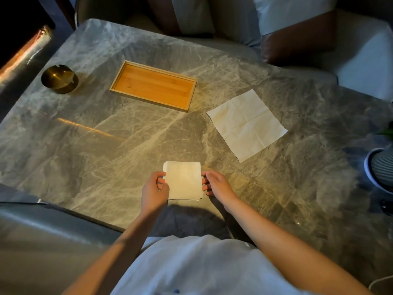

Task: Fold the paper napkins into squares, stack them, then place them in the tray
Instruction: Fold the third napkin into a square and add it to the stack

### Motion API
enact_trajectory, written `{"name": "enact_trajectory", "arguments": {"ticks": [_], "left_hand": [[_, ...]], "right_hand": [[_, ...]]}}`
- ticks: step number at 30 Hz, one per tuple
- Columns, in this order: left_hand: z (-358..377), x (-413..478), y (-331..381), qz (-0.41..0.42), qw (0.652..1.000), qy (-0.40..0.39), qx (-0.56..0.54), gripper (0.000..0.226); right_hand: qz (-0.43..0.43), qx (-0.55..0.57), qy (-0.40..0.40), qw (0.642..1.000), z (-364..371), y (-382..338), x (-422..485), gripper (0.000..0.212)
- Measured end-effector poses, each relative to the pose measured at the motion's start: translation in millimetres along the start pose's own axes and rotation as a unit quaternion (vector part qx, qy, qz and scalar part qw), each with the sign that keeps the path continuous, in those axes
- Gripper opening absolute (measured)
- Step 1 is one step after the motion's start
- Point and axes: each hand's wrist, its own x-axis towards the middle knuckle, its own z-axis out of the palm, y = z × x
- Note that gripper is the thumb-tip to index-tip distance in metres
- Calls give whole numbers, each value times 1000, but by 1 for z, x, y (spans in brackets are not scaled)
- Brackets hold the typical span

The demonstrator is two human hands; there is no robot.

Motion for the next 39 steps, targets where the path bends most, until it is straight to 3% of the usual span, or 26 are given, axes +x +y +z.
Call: {"name": "enact_trajectory", "arguments": {"ticks": [15,39], "left_hand": [[-4,-4,-1,-10,1000,-10,-5,37],[-6,-6,1,3,999,-35,34,45]], "right_hand": [[-52,-53,34,997,5,6,1,24],[-42,-69,22,996,4,6,0,20]]}}
